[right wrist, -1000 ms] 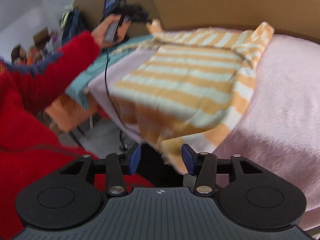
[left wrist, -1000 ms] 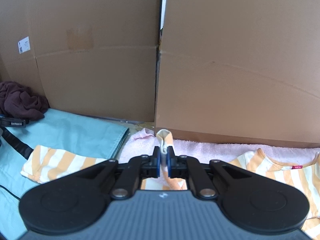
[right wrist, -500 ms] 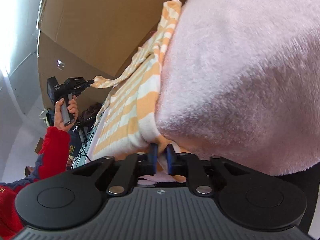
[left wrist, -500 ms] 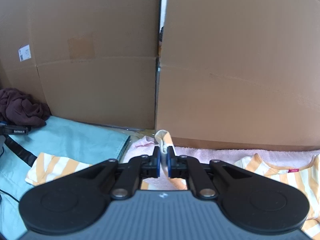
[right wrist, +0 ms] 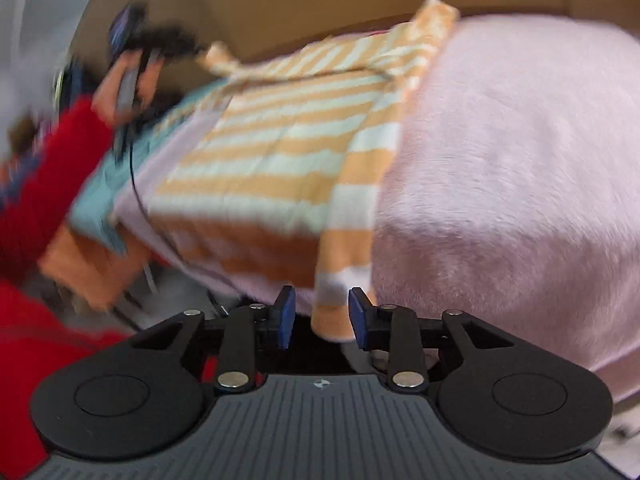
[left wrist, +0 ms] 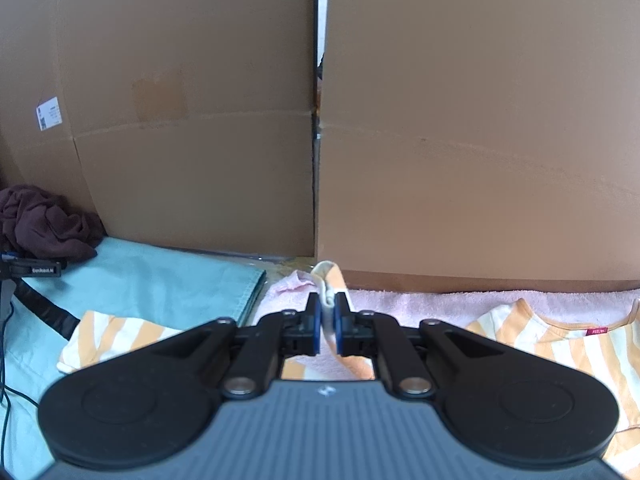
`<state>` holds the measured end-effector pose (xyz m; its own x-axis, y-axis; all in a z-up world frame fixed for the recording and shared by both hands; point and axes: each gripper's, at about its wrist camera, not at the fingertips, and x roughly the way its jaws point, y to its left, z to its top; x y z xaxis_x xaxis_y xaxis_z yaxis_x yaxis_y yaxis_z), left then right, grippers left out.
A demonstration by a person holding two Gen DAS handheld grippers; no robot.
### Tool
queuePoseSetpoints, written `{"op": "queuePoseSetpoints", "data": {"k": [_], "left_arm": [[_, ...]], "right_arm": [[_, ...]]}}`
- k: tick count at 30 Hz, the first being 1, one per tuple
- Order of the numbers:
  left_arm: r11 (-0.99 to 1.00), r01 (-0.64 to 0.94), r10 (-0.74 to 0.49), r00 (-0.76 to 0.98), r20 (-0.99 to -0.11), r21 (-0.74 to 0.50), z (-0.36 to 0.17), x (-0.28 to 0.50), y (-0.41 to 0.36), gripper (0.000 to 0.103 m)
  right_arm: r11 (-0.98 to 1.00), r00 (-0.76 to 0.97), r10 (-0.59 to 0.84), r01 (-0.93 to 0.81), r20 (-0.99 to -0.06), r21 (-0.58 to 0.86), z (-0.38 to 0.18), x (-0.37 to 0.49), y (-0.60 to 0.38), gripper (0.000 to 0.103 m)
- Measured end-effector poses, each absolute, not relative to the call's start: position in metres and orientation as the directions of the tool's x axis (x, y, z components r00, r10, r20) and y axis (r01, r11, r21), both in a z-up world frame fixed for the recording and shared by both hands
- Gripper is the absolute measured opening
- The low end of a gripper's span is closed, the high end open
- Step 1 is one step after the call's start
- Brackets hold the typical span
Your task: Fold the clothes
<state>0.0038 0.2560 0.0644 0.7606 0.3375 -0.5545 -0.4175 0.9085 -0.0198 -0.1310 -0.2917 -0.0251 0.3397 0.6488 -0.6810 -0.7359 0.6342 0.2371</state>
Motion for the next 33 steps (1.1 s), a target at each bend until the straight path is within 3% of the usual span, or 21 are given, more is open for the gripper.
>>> {"op": "queuePoseSetpoints", "data": {"k": [4,12,15,18,19,20,21,22,23,24,25,28,31,33], "left_arm": [[0.906,-0.423,0.336,0.764,-0.55,-0.033,0.065,0.003,0.262,0.007],[0.919,-0.394,0.33,0.783,-0.528,-0.01,0.069,0.003,0.25,0.007],[0.919,-0.393,0.33,0.783,-0.528,-0.009,0.069,0.006,0.25,0.007],[0.921,-0.388,0.329,0.783,-0.527,-0.002,0.068,0.008,0.25,0.007],[0.922,-0.386,0.327,0.783,-0.529,-0.001,0.067,0.009,0.25,0.007],[0.923,-0.384,0.326,0.783,-0.53,0.0,0.066,0.01,0.25,0.007],[0.924,-0.382,0.324,0.783,-0.531,0.0,0.065,0.011,0.25,0.007],[0.924,-0.383,0.322,0.782,-0.533,-0.003,0.064,0.011,0.252,0.007],[0.923,-0.384,0.321,0.782,-0.535,-0.007,0.063,0.01,0.254,0.007],[0.923,-0.384,0.319,0.781,-0.537,-0.011,0.063,0.01,0.256,0.007],[0.923,-0.385,0.317,0.78,-0.539,-0.014,0.062,0.01,0.257,0.007],[0.922,-0.387,0.312,0.779,-0.545,-0.026,0.06,0.01,0.262,0.007],[0.921,-0.389,0.306,0.777,-0.55,-0.037,0.058,0.01,0.268,0.007],[0.923,-0.383,0.303,0.778,-0.55,-0.033,0.057,0.009,0.268,0.007]], "right_arm": [[0.673,0.394,0.693,-0.655,-0.605,0.344,-0.026,-0.112,-0.303,0.026],[0.679,0.518,0.73,-0.476,-0.446,0.559,-0.029,-0.074,-0.327,0.029],[0.678,0.518,0.73,-0.466,-0.445,0.569,-0.027,-0.064,-0.327,0.01],[0.625,0.465,0.78,-0.538,-0.418,0.566,-0.011,-0.068,-0.322,0.01],[0.634,0.448,0.773,-0.571,-0.449,0.521,-0.005,-0.073,-0.312,0.013],[0.64,0.432,0.764,-0.604,-0.479,0.475,0.001,-0.078,-0.302,0.024],[0.645,0.425,0.751,-0.634,-0.505,0.426,0.007,-0.083,-0.293,0.055],[0.653,0.437,0.736,-0.661,-0.517,0.37,0.009,-0.089,-0.288,0.068],[0.653,0.447,0.727,-0.685,-0.521,0.324,0.011,-0.095,-0.286,0.067],[0.64,0.448,0.735,-0.706,-0.509,0.303,0.012,-0.098,-0.29,0.059],[0.635,0.454,0.74,-0.714,-0.496,0.294,0.012,-0.099,-0.294,0.057],[0.667,0.5,0.738,-0.64,-0.453,0.38,0.008,-0.082,-0.309,0.054],[0.67,0.476,0.735,-0.619,-0.483,0.41,-0.001,-0.063,-0.3,0.048],[0.652,0.421,0.739,-0.641,-0.525,0.404,-0.006,-0.062,-0.291,0.036]]}}
